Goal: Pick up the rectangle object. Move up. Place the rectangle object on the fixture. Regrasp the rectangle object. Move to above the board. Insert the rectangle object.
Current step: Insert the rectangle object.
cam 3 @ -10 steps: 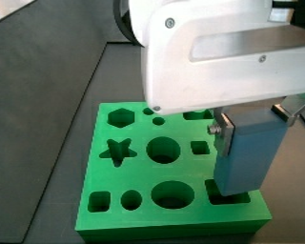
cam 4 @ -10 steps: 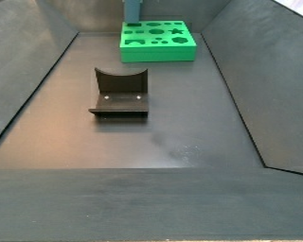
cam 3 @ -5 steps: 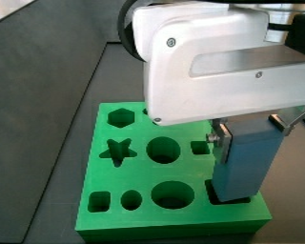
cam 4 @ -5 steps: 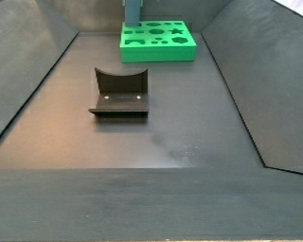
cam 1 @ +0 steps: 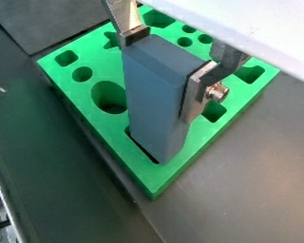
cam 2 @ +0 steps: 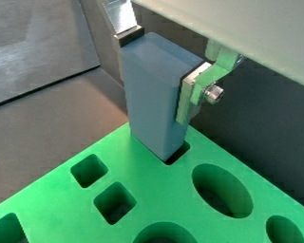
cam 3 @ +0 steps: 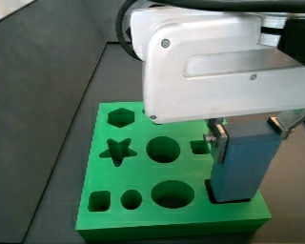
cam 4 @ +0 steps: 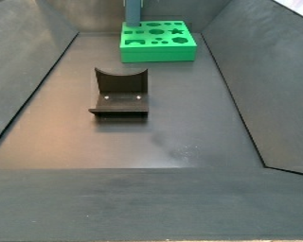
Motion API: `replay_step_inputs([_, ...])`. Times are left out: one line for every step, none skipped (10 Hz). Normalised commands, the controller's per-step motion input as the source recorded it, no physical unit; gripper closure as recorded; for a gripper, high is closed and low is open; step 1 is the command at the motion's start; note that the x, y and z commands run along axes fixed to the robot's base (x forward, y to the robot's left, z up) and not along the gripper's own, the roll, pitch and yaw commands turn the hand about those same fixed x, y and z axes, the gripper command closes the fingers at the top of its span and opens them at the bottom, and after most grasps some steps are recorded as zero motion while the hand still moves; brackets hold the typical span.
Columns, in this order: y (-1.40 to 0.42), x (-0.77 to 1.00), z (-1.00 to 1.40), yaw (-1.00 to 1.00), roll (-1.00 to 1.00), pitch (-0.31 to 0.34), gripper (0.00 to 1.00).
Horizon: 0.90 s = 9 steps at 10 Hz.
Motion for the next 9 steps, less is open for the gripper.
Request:
replay_step_inputs([0.00,0.00,-0.09,-0.15,0.06,0.000,1.00])
replay_step_inputs([0.00,0.00,-0.08,-0.18,0.06,0.000,1.00])
replay_step_inputs([0.00,-0.04,-0.06,-0.15,0.05,0.000,1.00])
replay_step_inputs([0.00,-0.06,-0.04,-0.13,0.05,0.000,1.00])
replay_step_inputs([0.03,-0.02,-0.03,-0.05,0.01,0.000,1.00])
replay_step_inputs([0.06,0.00,-0.07,0.00,0.00,0.000,1.00])
replay_step_inputs([0.06,0.00,-0.14,0.03,0.00,-0.020,1.00])
replay_step_inputs([0.00,0.00,-0.18,0.06,0.05,-0.030,1.00])
replay_step_inputs([0.00,-0.07,-0.16,-0.01,0.07,-0.024,1.00])
